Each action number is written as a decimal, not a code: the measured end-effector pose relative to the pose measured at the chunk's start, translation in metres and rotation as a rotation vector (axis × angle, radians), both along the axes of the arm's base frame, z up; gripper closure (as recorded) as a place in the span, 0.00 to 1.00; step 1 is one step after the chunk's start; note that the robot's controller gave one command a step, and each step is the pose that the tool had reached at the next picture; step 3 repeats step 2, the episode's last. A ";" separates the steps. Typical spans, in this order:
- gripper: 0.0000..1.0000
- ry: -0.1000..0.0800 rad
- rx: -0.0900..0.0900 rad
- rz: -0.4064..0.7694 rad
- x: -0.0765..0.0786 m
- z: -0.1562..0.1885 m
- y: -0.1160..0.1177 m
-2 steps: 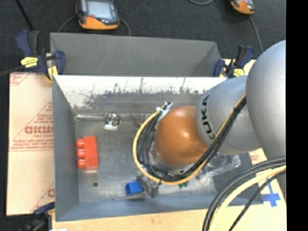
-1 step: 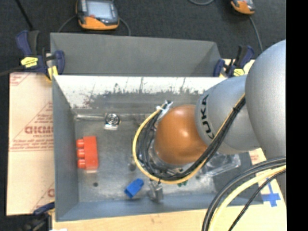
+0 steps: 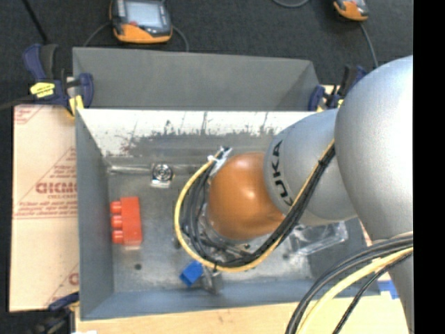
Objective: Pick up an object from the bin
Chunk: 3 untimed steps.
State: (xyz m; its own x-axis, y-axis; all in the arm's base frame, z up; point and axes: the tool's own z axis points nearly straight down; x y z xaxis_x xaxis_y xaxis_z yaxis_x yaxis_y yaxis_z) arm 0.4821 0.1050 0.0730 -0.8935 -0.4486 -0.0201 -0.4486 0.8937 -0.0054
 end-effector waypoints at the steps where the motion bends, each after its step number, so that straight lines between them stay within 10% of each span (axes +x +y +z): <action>1: 1.00 0.011 -0.001 -0.006 -0.003 -0.002 -0.001; 2: 1.00 0.007 -0.002 -0.057 0.045 0.144 -0.013; 3: 1.00 0.007 -0.002 -0.057 0.045 0.144 -0.013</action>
Offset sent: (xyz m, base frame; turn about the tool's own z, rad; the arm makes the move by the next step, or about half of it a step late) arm 0.0000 0.0000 0.0000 0.0000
